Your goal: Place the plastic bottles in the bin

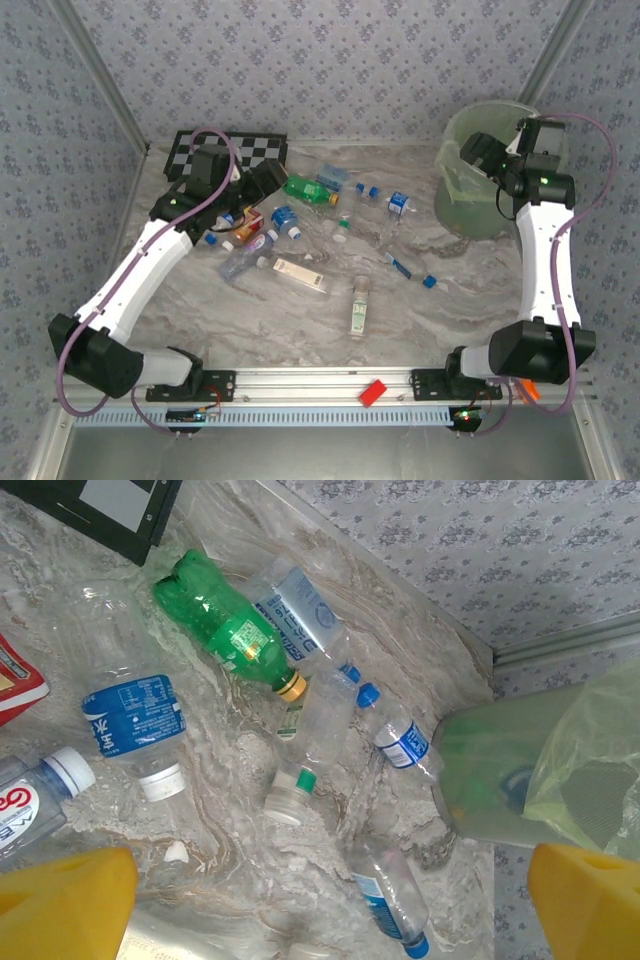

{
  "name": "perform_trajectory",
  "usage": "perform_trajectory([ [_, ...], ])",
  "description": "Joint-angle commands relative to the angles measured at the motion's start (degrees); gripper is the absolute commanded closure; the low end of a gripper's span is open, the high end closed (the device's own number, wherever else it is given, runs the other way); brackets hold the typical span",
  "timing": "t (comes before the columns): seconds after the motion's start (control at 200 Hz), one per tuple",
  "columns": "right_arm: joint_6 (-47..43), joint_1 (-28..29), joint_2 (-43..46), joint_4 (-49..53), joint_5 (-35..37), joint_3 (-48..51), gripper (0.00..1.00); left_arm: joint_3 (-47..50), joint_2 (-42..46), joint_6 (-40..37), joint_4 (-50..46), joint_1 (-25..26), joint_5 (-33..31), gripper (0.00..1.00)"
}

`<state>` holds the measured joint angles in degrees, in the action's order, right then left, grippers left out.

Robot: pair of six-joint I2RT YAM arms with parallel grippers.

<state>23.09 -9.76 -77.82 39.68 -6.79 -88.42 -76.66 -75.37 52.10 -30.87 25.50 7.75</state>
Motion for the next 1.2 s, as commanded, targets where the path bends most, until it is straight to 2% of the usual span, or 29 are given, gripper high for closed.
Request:
perform_trajectory([
  [0.0,-1.3,1.9,2.4,-0.8,0.5,-1.8,0.00,0.9,2.0,-0.4,-2.1,-0.3,-1.7,0.00],
  [0.2,-4.2,7.5,3.6,-3.7,-0.4,-0.4,0.00,2.5,2.1,-1.8,-6.3,-1.1,-4.9,0.00],
  [0.42,-8.9,17.7,3.3,-5.0,0.1,2.2,0.00,7.5,3.0,-2.6,-10.5,-3.2,-6.2,0.00],
  [0.57,-11.3,22.0,2.4,-5.0,-1.1,2.4,0.00,11.6,4.1,-4.8,-12.3,-4.6,-7.3,0.00],
  [0.835,-14.7,24.2,4.0,-6.1,-1.9,5.6,0.00,16.7,0.8,-11.1,-14.8,-10.7,-4.3,0.00],
  [1.194,-15.6,27.4,4.8,-9.2,-5.0,9.1,0.00,16.5,-6.2,-13.4,-13.1,-10.8,-5.6,0.00],
])
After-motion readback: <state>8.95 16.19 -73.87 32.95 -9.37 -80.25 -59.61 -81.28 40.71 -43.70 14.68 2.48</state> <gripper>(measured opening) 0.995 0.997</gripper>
